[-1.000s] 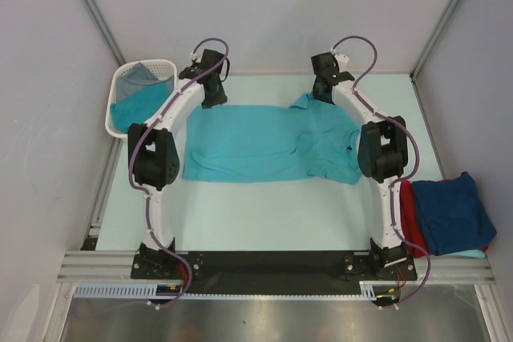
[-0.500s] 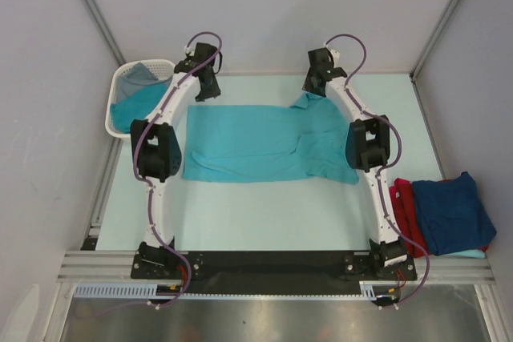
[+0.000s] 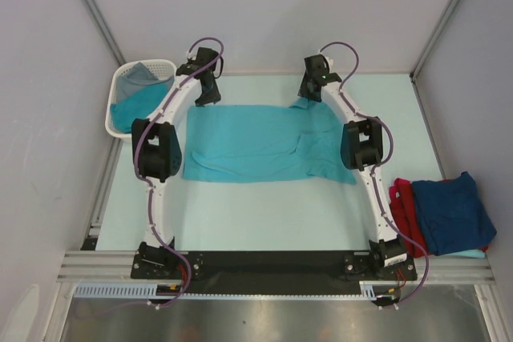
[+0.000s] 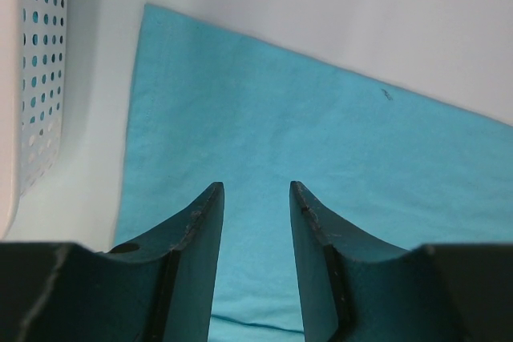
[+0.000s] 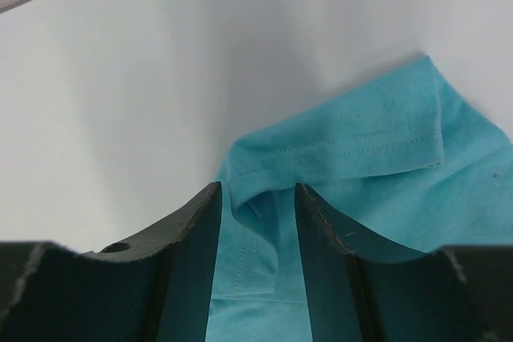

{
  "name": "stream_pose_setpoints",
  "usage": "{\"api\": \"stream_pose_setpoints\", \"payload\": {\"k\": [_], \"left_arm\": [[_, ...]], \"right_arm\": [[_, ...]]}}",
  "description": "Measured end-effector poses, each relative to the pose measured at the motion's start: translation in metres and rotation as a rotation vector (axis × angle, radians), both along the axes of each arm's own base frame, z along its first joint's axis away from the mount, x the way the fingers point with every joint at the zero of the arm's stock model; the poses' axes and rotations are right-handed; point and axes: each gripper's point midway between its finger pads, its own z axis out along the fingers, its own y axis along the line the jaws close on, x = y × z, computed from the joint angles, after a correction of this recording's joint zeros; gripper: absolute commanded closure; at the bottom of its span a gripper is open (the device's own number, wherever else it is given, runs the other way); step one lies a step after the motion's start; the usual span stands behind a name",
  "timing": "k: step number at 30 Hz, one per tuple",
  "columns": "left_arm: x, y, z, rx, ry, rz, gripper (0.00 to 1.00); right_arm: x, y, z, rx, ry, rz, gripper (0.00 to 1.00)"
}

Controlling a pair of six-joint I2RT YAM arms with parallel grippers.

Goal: Fold and stack the t-shirts
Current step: Grap the side of the flattened tshirt furthest away from the robot with both arms

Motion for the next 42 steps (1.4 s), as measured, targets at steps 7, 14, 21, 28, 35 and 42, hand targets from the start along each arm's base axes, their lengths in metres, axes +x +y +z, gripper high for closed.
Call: {"api": "stream_pose_setpoints", "payload": {"k": [7,14,21,28,35,42], "left_arm": [[0.0,0.0,-0.001,0.0,0.0,0.0,0.56],[0.0,0.0,-0.001,0.0,0.001,0.001,0.56],[0.0,0.0,-0.009,0.004,0.016,0.001,0.56],[0.0,0.003,-0.025,0.013,0.045,0.009,0.56],[0.003,0.019,-0.047,0.011,0.083,0.053,0.56],[0.019,0.043,-0.058,0.005,0.086,0.129,0.57]], "right_arm": [[0.0,0.0,-0.008,0.005,0.012,0.004,0.63],[0.002,-0.004,-0.006,0.01,0.004,-0.004,0.65],[0.003,-0.004,-0.006,0.017,0.005,-0.005,0.79],[0.004,-0.008,-0.006,0.031,0.007,-0.01,0.92],[0.005,-0.01,-0.006,0.035,0.006,-0.014,1.0],[0.005,-0.01,-0.011,0.034,0.008,-0.014,1.0]]}}
